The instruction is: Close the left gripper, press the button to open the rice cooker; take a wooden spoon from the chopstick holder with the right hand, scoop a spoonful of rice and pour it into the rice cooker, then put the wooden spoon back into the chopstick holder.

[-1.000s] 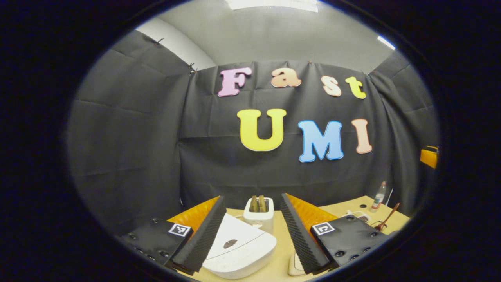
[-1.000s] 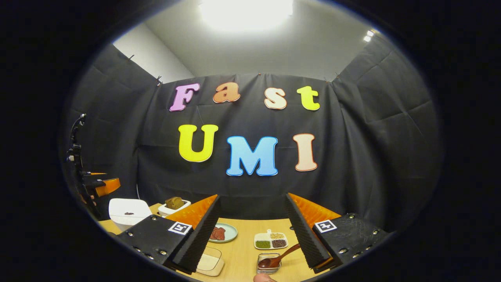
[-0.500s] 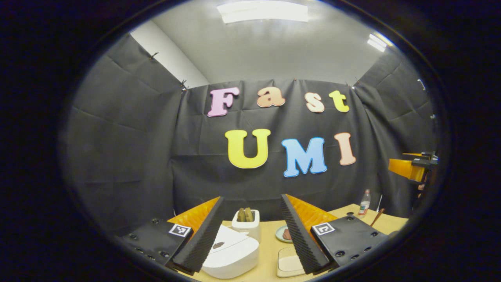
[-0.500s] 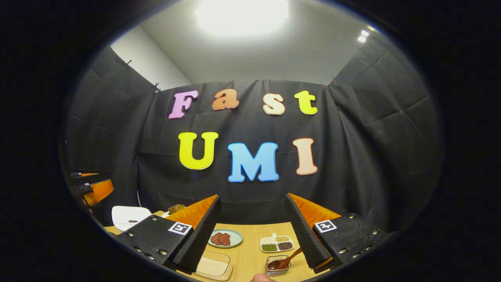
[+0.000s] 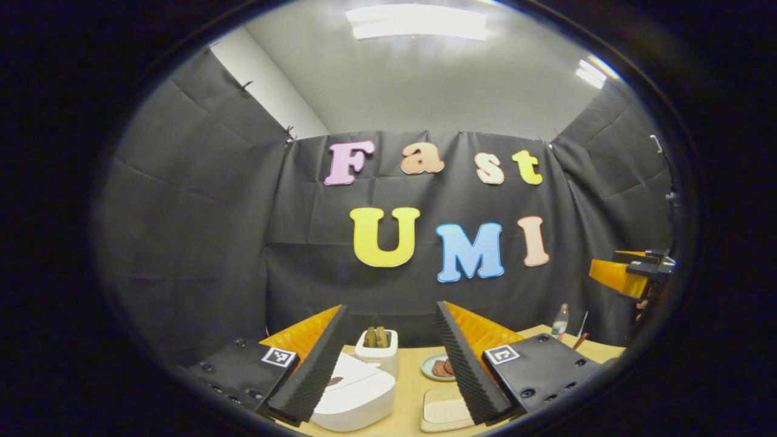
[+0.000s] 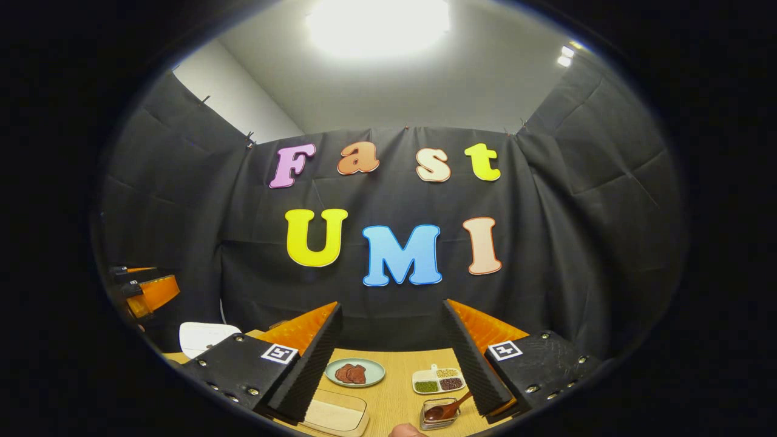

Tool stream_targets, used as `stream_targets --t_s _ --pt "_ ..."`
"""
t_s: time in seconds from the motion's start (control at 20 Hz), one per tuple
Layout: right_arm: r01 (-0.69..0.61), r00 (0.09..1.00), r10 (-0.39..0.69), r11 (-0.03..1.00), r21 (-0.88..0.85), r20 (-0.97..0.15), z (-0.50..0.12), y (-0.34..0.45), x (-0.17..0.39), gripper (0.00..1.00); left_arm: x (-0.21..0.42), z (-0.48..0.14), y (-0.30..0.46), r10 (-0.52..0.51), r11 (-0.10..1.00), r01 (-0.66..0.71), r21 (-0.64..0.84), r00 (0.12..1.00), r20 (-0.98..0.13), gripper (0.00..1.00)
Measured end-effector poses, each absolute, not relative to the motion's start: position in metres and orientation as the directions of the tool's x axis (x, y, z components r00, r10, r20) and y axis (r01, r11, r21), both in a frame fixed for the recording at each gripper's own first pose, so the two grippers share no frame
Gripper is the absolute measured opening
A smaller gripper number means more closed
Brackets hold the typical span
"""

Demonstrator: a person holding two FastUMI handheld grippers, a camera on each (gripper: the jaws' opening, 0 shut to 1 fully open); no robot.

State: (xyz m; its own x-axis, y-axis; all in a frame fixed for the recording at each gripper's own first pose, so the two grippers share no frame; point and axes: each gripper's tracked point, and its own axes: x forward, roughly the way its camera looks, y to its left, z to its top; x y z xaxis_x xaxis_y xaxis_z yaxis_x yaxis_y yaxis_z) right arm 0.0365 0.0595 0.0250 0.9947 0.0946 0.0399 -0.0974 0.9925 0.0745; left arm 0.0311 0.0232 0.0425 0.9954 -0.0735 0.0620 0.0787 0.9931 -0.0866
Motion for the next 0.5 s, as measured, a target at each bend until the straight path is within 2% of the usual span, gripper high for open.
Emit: stream_targets --t_s 0.45,0.5 --pt "-0.112 0.993 0.109 0.991 0.077 0.039 0.026 0.072 0.038 0.98 0.025 0.041 0.032 -0.067 0.995 0.071 -0.068 0.996 0.064 0.95" --pt "-0.114 0.993 0.111 0.991 0.075 0.042 0.027 0.073 0.037 0.98 0.025 0.041 0.033 -0.066 0.995 0.071 -0.071 0.996 0.062 0.99"
